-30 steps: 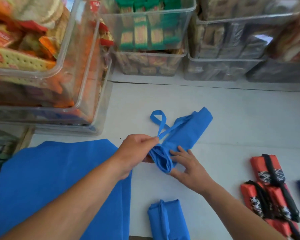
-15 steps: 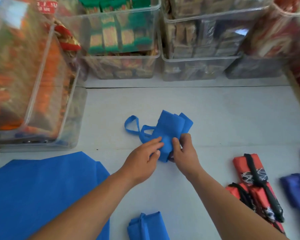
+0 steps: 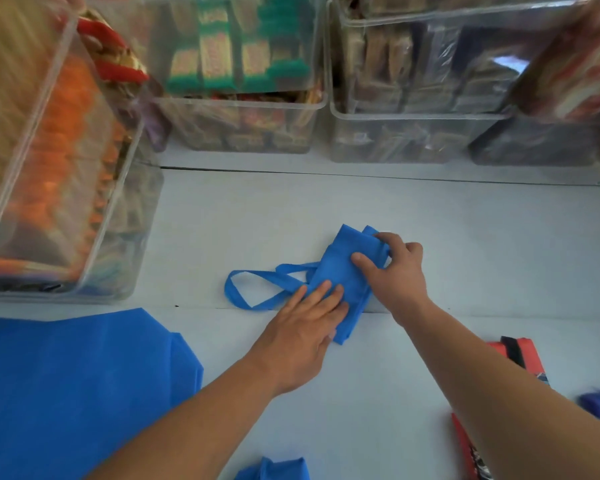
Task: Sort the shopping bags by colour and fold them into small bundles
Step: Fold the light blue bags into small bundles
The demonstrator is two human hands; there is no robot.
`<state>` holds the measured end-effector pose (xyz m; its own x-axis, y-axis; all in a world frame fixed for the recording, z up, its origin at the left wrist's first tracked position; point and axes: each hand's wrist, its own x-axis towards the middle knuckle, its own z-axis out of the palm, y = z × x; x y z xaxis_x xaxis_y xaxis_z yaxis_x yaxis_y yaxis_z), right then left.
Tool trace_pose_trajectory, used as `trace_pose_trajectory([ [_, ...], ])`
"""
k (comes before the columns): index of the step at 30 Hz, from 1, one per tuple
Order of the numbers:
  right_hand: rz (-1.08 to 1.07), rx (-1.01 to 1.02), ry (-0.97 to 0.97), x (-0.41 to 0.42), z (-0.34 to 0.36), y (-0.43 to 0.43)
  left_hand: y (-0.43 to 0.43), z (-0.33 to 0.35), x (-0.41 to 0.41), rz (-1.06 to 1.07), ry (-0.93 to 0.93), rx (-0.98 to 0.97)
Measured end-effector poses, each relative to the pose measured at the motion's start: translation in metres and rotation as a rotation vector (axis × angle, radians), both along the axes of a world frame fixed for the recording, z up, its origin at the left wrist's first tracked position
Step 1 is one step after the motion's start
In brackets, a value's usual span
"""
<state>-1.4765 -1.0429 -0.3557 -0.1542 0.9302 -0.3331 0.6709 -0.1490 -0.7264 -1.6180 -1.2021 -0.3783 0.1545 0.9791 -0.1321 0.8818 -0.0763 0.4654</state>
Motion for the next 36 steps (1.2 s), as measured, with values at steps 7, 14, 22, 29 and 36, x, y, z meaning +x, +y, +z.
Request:
trace_pose_trajectory([
  [7, 0.065, 0.062, 0.026, -0.009, -0.004, 0.018, 0.007, -0.001, -0.005, 0.0, 0.115, -0.017],
  [14, 0.081, 0.017, 0.171, -0.007, -0.015, 0.032, 0.01, -0.01, 0.005, 0.054, 0.289, -0.012],
  [22, 0.251, 0.056, -0.081, -0.015, -0.022, 0.042, 0.011, -0.019, 0.008, 0.105, 0.283, -0.041],
  [29, 0.417, 0.561, -0.284, -0.02, -0.016, 0.019, 0.007, -0.015, 0.013, 0.112, 0.298, -0.044],
  [36, 0.565, 0.474, -0.106, 0.02, -0.042, 0.003, 0.0, -0.011, -0.004, -0.002, 0.074, 0.219],
])
